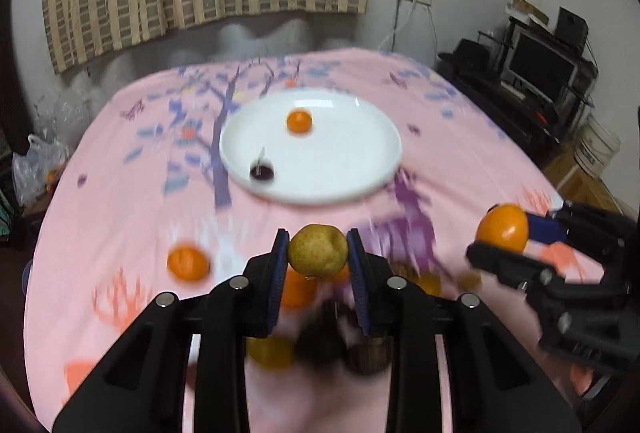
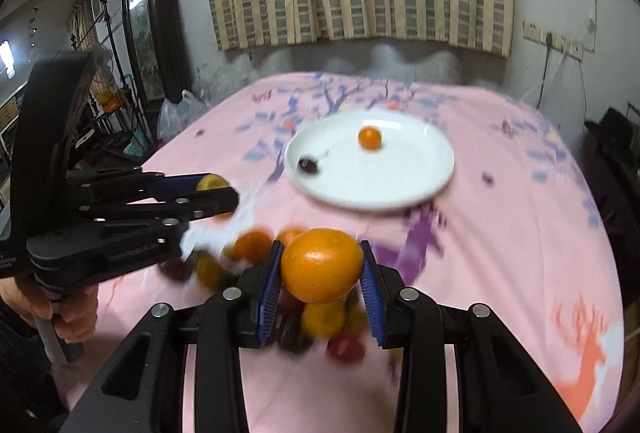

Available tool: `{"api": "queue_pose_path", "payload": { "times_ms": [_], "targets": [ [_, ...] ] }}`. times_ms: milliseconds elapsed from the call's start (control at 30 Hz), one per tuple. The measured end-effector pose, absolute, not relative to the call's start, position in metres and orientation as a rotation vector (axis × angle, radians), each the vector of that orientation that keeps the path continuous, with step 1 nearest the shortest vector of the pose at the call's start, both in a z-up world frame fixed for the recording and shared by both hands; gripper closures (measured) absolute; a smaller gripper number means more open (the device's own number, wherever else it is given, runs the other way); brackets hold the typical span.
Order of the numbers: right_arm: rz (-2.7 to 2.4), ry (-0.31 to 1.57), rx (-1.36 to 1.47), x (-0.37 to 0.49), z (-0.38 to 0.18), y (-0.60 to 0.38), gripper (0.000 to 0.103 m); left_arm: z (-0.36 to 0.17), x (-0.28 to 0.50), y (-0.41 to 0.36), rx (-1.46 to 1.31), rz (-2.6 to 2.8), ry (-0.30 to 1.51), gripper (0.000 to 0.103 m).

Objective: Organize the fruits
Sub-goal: 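Carry both fruits over the white plate and open both grippers to release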

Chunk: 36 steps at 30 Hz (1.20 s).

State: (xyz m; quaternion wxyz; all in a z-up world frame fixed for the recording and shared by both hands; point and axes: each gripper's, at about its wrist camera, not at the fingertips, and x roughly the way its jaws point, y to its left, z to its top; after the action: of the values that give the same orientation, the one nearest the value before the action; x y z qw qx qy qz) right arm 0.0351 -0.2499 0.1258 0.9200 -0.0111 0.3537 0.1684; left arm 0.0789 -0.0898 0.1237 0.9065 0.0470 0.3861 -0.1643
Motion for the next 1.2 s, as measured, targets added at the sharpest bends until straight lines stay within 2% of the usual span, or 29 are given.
{"api": "queue_pose_path", "payload": {
  "times_ms": [267,467,500,533,567,600,900,1200],
  "targets": [
    [0.284,0.826,-0.064,0.136,0.092,-0.247,0.065,0.093,0.188,-0.123,0.07,-0.284,0.89,0.074],
    [0.268,0.875,-0.086,0.175,0.065,-0.245,0.065,0.061,0.222,-0.126,0.049,-0.244,0.955,0.074],
    [0.264,0.879,-0.088,0.178,0.062,-0.244,0.065,0.058,0.223,-0.126,0.049,-0.239,0.954,0.069],
    [0.258,0.877,-0.09,0.18,0.06,-0.244,0.059,0.057,0.224,-0.125,0.052,-0.227,0.952,0.061],
    [0.251,0.876,-0.091,0.18,0.059,-0.244,0.053,0.057,0.224,-0.125,0.055,-0.205,0.949,0.042],
    [0.242,0.868,-0.09,0.178,0.061,-0.245,0.048,0.059,0.222,-0.123,0.051,-0.195,0.936,0.034],
    [0.262,0.828,-0.018,0.121,0.081,-0.272,0.047,0.086,0.156,-0.106,0.068,-0.236,0.866,0.03],
    [0.216,0.888,-0.043,0.041,0.063,-0.299,0.046,0.074,0.059,-0.061,0.047,-0.209,0.85,0.025]
  ]
}}
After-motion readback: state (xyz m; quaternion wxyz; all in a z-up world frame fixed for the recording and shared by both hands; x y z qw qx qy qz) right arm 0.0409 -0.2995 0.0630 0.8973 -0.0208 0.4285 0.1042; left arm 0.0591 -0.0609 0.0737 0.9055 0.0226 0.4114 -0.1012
